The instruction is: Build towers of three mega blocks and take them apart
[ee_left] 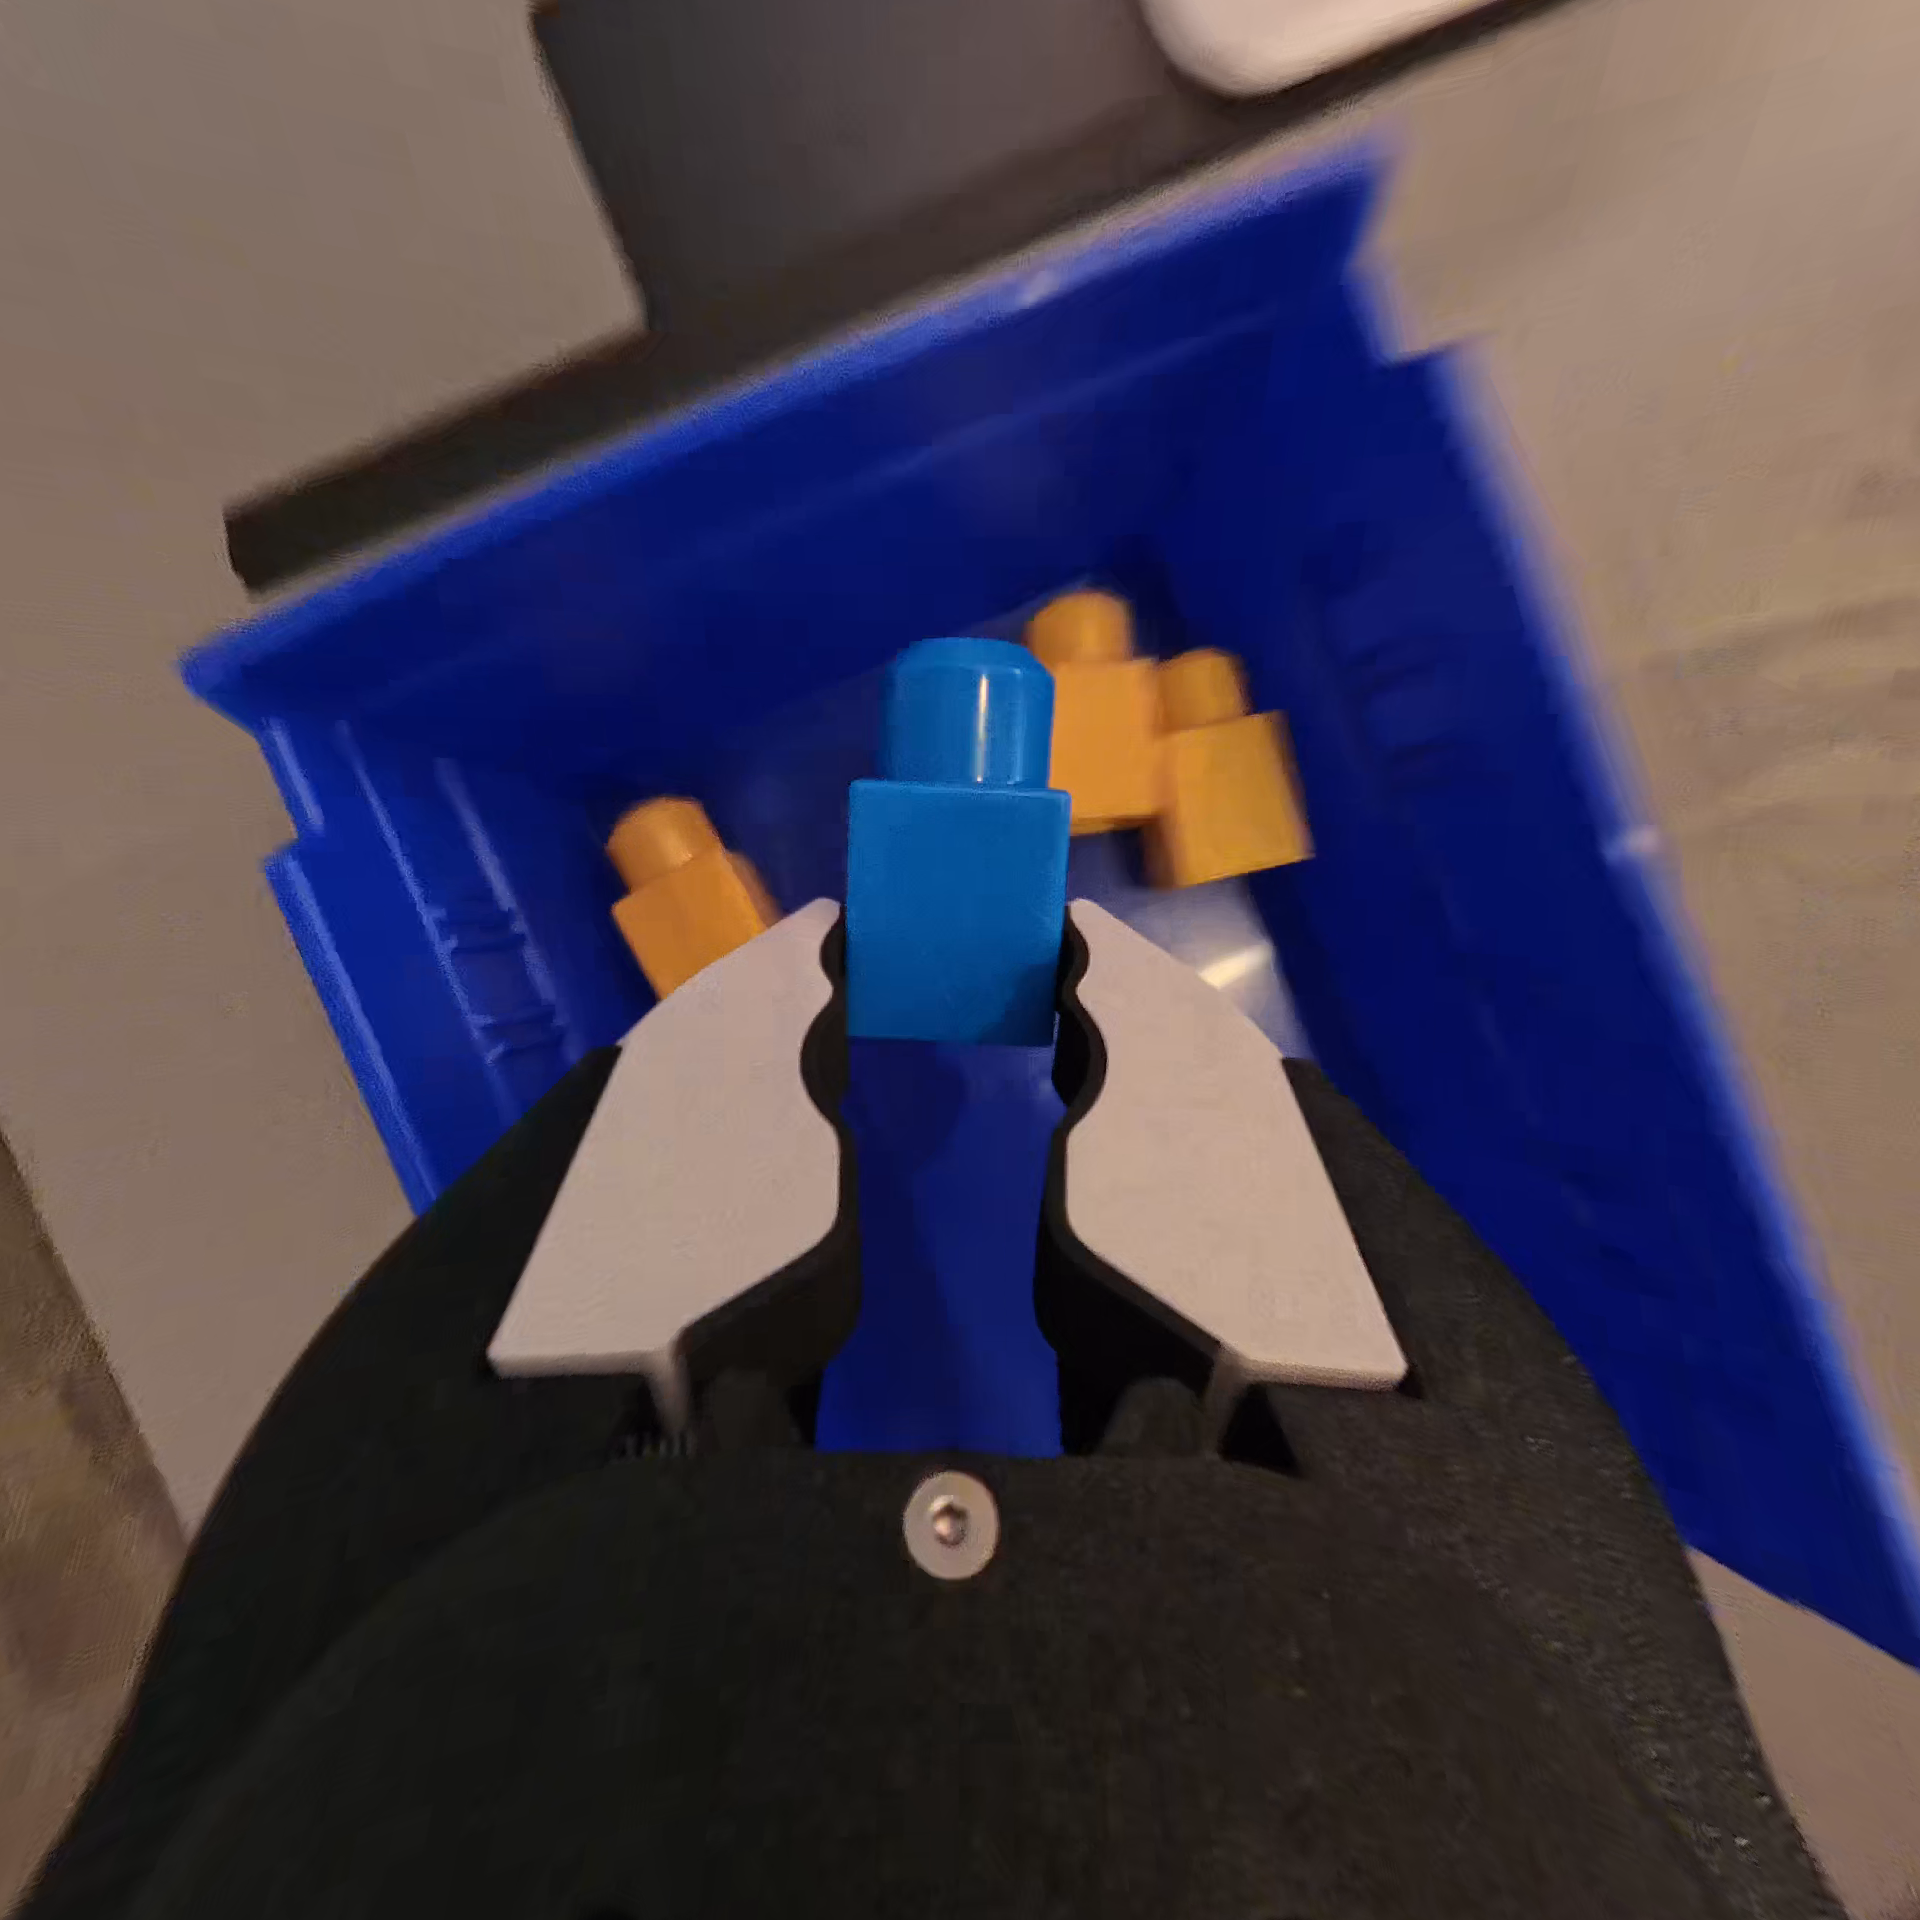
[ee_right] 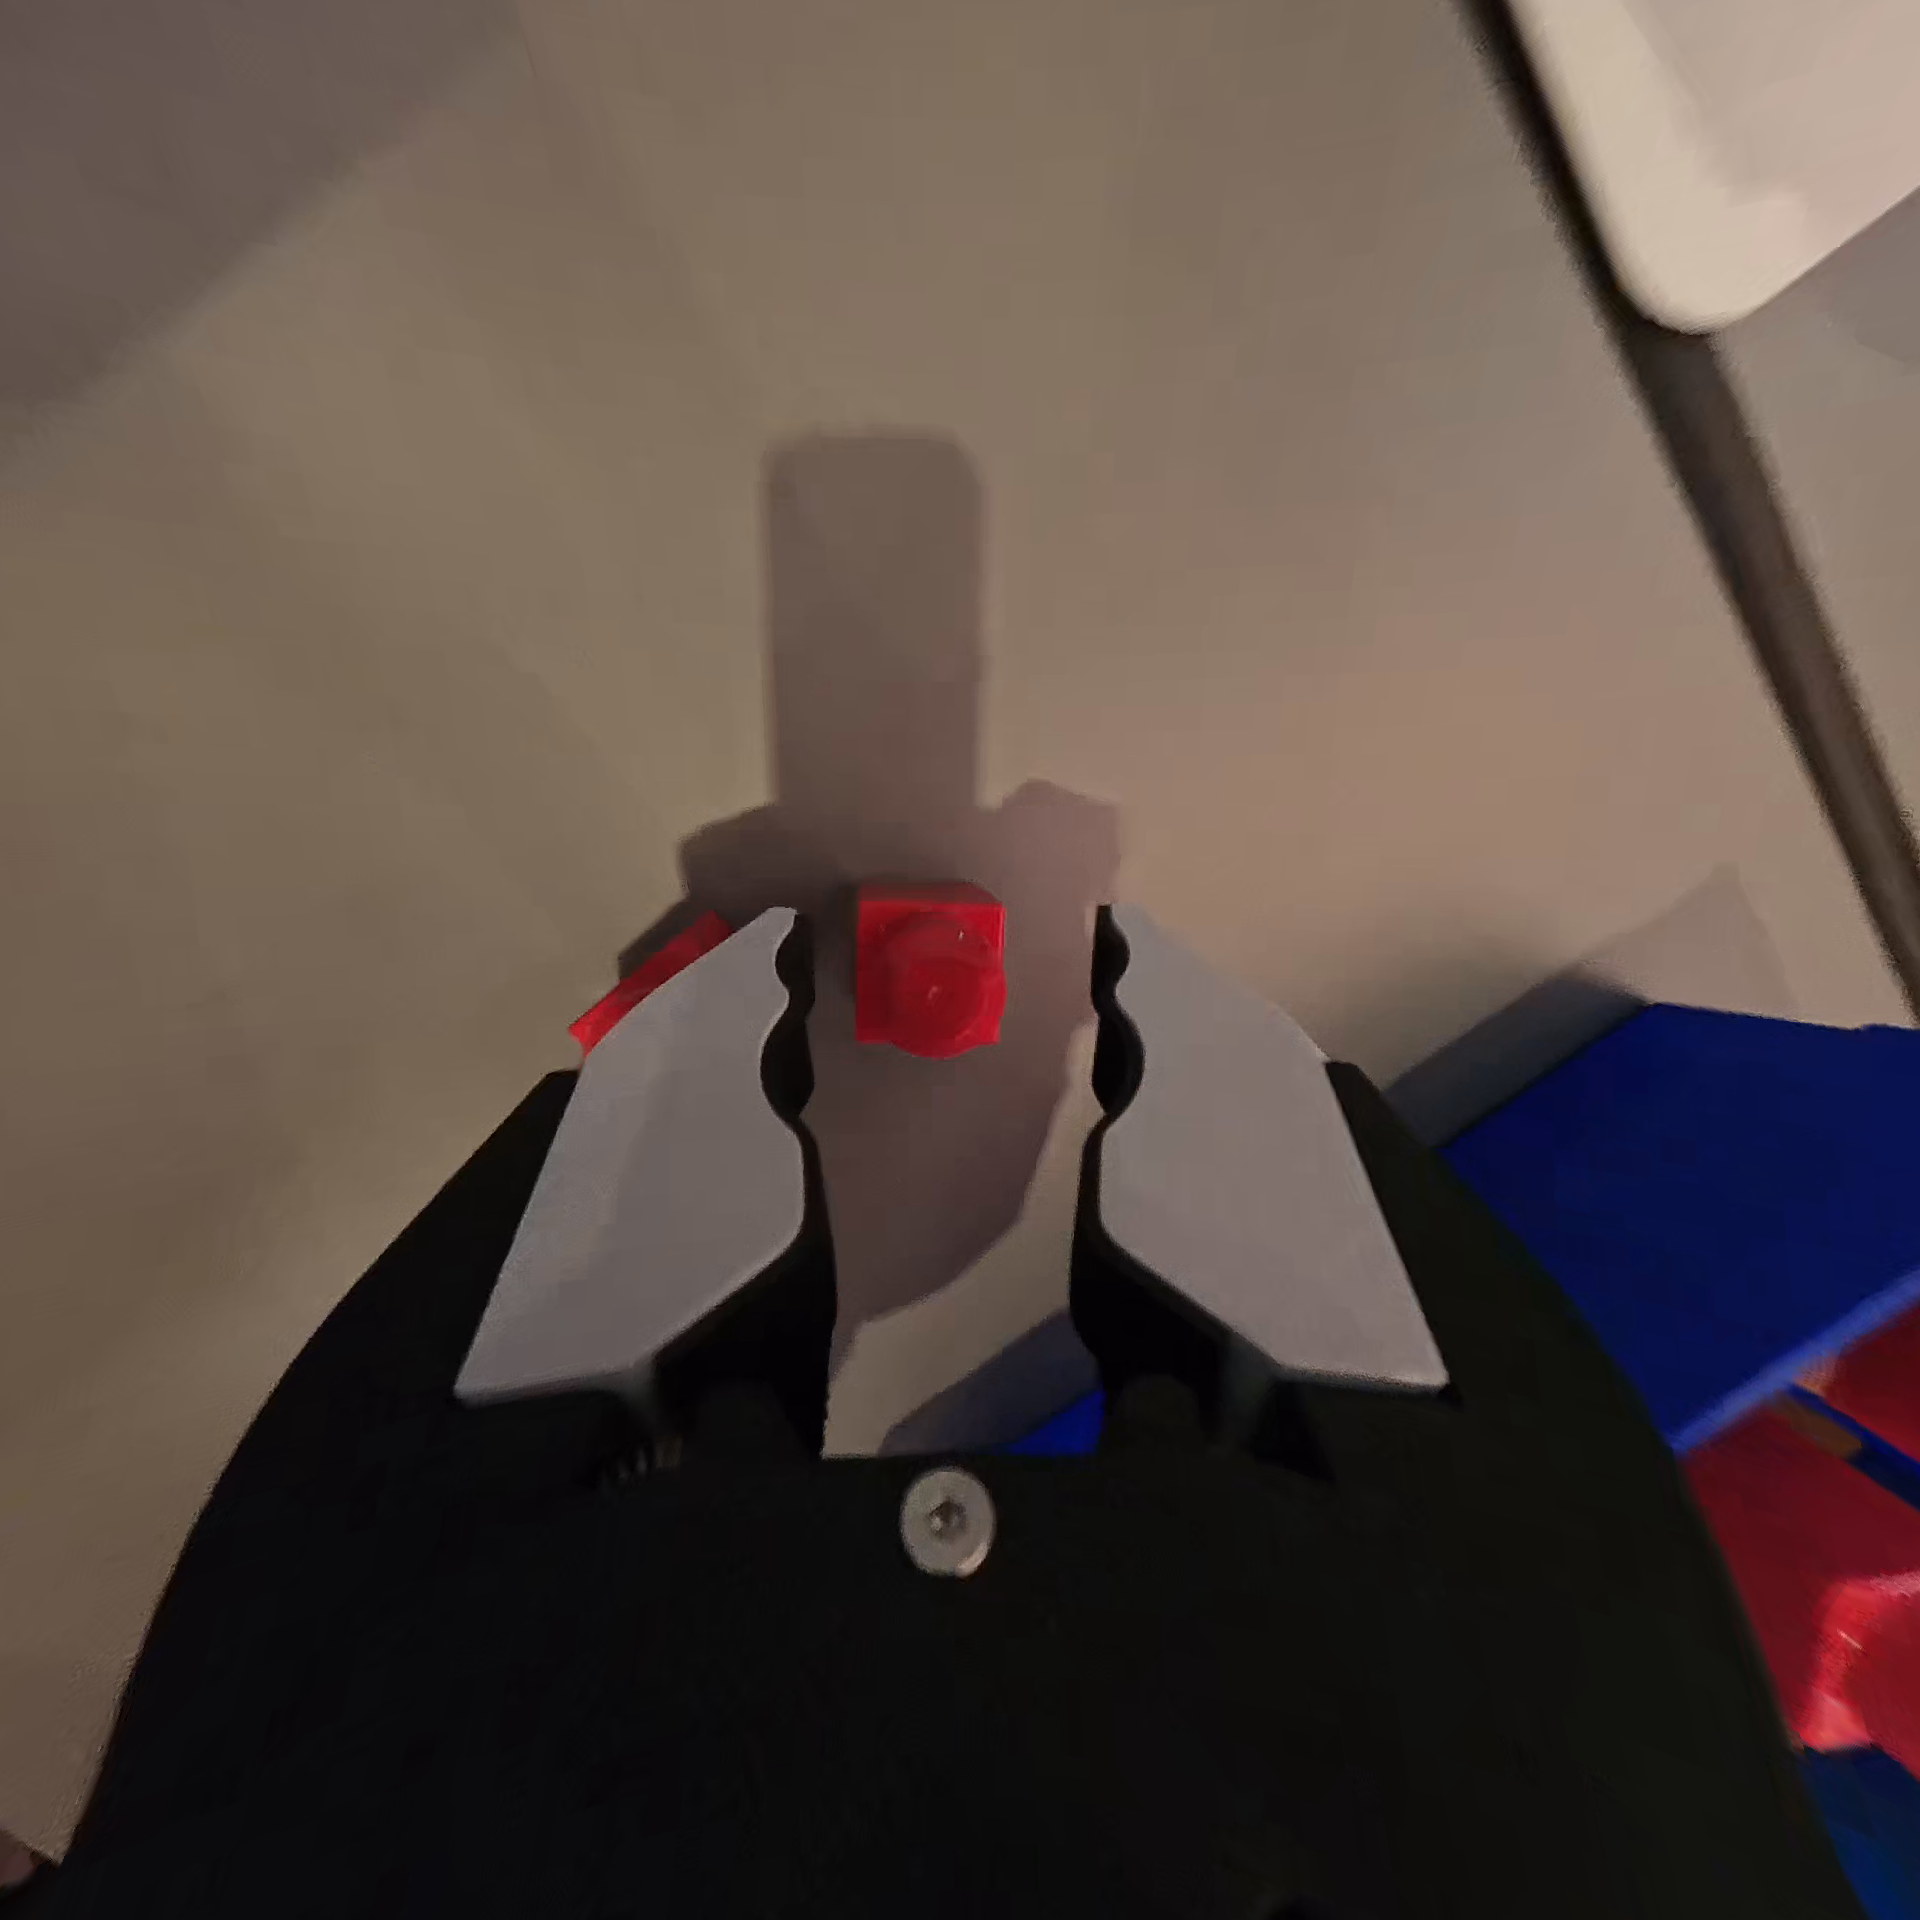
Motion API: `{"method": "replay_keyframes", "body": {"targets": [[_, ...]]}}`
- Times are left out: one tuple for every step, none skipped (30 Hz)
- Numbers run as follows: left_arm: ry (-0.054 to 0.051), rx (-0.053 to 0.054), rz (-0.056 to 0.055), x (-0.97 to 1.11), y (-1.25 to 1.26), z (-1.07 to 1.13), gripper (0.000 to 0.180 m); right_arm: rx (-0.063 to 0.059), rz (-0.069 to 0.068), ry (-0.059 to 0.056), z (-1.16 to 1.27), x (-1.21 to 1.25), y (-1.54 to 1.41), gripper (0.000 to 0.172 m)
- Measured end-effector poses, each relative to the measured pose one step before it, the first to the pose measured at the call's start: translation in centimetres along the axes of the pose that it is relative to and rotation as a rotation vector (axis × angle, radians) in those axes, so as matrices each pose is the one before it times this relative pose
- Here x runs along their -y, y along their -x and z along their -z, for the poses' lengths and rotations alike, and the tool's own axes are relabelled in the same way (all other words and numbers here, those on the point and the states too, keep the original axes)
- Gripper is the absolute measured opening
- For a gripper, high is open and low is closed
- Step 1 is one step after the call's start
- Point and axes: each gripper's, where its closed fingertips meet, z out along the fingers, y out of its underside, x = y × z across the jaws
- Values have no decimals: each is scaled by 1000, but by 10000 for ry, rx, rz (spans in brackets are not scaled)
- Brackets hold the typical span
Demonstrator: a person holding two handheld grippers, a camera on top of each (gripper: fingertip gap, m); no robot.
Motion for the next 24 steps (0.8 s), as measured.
{"method": "replay_keyframes", "body": {"targets": [[-747,-560,-357,1284,-1719,1681,36,10,212,-704,1578,1025,175,52],[-744,-710,-549,1445,-2330,1471,36,95,403,-967,1727,1486,495,52],[-732,-696,-728,1600,-2659,1120,36,272,558,-1205,1723,1916,964,52],[-686,-694,-853,1696,-2910,682,36,527,596,-1325,1562,2202,1478,51],[-575,-804,-932,1644,-3178,204,36,722,538,-1378,1280,2372,1808,49],[-482,-869,-1027,1553,-3253,-253,36,699,459,-1346,910,2358,1752,49],[-366,-773,-1001,1380,-2969,-621,35,446,429,-1158,571,2074,1284,49],[-200,-659,-825,1094,-2540,-839,35,130,454,-844,353,1525,691,48],[-39,-550,-544,800,-2035,-903,35,-53,446,-513,270,898,293,47],[27,-379,-305,609,-1467,-841,35,-72,353,-228,217,350,111,44],[-3,-261,-172,516,-1067,-718,35,15,208,-6,135,-25,109,42],[-7,-276,-83,367,-902,-594,35,159,64,87,66,-189,226,42],[102,-118,-12,67,-488,-490,35,272,-19,63,0,-153,372,46],[121,37,-21,-42,-147,-373,35,291,4,27,-33,-89,427,43],[79,-14,15,-61,-118,-298,36,285,101,4,-65,-35,477,37],[64,-107,38,-73,-151,-229,35,146,158,-21,-78,28,319,29],[32,-51,-15,-95,-30,-147,35,-30,85,43,-69,-22,34,28],[-1,22,-67,-81,91,-44,35,-10,-87,208,-46,-221,-23,28],[-46,-12,-53,-11,26,29,35,14,-107,203,-21,-199,-13,27],[-122,-50,-34,136,-40,82,36,4,28,14,26,20,47,27],[-185,-187,31,249,-274,90,38,54,48,-13,22,53,141,27],[-138,-360,121,211,-534,28,43,104,16,102,-21,-72,197,27],[19,-291,100,31,-448,-43,48,54,75,127,-46,-103,172,27],[121,-56,10,-145,-121,-142,49,-22,136,108,-61,-44,115,27]]}}
